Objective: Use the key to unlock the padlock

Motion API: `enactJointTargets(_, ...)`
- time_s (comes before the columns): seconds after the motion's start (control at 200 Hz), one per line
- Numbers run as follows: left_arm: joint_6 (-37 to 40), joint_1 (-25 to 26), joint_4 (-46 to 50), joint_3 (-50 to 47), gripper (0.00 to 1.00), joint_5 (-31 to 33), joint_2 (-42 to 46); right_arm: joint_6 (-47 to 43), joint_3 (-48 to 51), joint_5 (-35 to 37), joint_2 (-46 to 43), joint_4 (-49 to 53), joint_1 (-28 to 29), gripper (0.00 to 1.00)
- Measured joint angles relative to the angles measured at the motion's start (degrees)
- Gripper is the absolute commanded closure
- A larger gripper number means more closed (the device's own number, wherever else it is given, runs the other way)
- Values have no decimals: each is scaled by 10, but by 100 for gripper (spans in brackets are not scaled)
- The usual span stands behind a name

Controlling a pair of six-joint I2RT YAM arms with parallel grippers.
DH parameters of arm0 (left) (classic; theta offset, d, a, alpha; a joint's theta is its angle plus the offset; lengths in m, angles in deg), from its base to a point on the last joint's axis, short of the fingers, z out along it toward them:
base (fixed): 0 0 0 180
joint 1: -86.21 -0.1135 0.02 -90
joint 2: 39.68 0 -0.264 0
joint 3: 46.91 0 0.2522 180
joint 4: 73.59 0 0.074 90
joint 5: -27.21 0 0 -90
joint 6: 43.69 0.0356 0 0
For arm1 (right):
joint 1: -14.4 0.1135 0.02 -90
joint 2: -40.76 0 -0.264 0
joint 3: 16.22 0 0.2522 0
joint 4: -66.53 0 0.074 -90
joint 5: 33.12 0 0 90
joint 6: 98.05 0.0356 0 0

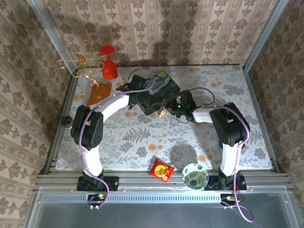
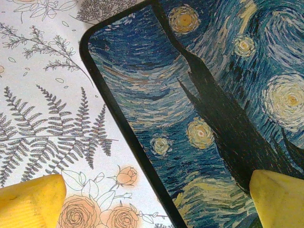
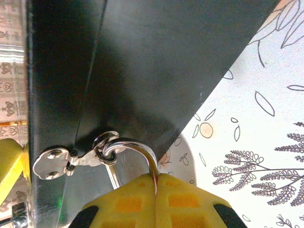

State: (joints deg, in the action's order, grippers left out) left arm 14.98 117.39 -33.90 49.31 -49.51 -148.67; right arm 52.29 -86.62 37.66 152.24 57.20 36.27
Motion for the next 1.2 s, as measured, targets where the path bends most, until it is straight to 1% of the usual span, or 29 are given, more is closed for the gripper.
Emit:
enactJointTargets(0.345, -9, -5, -11, -9, 0, -14, 3, 26, 4, 1, 0, -13, -4, 100)
enactJointTargets(0.775, -17, -9, -11, -15, 0, -16, 7, 46, 29, 8, -3, -57, -5, 100)
enactJointTargets(0.971, -17, -9, -11, -15, 0, -17, 7, 46, 54, 15, -28, -69, -5, 100)
enactJointTargets(1.201, -16, -8, -11, -14, 0, -17, 7, 50, 123, 58, -77, -69, -19, 100)
